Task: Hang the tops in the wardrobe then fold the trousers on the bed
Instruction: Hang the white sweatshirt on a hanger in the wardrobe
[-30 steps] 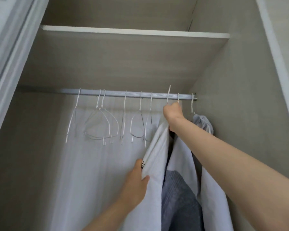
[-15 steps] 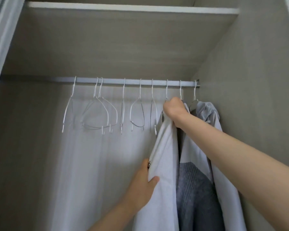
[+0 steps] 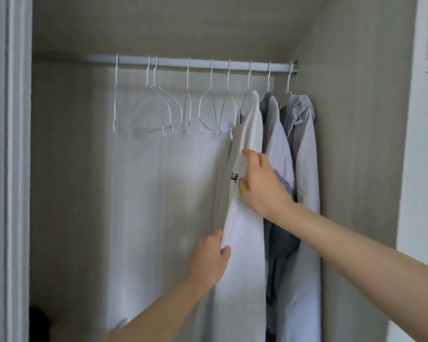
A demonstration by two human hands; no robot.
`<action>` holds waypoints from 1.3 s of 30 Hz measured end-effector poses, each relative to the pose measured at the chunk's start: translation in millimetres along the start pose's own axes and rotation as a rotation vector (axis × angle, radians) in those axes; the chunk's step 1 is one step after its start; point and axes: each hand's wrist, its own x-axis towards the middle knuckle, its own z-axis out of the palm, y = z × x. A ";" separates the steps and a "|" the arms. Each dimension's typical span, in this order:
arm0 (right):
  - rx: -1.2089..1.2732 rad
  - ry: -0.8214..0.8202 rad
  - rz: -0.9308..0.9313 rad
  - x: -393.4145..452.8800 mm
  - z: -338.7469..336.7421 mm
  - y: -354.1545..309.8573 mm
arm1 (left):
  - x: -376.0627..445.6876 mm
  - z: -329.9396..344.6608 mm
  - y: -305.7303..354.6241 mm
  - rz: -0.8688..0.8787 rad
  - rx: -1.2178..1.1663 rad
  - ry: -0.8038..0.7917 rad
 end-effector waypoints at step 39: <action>1.154 -1.156 -1.103 -572.3 -91.4 -296.9 | -759.8 -2.7 228.0 -1.418 0.155 1.332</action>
